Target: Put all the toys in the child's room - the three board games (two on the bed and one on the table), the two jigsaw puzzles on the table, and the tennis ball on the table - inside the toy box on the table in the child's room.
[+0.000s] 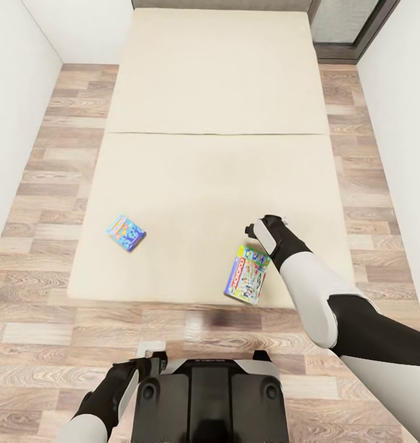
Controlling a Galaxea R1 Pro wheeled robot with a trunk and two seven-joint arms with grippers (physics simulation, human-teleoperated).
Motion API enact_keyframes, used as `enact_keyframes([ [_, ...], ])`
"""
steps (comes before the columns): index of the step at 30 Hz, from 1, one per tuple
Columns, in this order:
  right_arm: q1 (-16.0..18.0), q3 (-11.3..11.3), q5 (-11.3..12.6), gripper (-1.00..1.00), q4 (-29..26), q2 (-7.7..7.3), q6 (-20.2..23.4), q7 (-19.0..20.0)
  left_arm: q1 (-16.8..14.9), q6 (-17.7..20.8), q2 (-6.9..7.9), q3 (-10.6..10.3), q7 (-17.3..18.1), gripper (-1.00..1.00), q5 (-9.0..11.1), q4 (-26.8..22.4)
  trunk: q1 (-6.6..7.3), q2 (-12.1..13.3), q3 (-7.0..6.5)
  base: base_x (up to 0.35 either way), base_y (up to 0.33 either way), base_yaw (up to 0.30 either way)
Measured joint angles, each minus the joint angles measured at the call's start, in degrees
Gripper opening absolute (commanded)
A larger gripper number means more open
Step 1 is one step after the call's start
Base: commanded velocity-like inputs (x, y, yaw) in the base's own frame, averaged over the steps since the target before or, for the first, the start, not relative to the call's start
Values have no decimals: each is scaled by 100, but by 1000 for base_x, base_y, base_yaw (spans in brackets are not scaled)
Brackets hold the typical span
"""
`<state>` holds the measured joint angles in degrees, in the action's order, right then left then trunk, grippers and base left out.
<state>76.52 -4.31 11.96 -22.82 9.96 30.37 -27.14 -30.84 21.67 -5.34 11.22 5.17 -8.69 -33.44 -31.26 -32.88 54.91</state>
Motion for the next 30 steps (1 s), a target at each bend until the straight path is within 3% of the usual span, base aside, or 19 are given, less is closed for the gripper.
enact_keyframes([
  [30,-182,11,-7,100,-3,0,-130,5,0,0,-2,0,0,100,3,-25,-1,0,45,-22,-3,0],
])
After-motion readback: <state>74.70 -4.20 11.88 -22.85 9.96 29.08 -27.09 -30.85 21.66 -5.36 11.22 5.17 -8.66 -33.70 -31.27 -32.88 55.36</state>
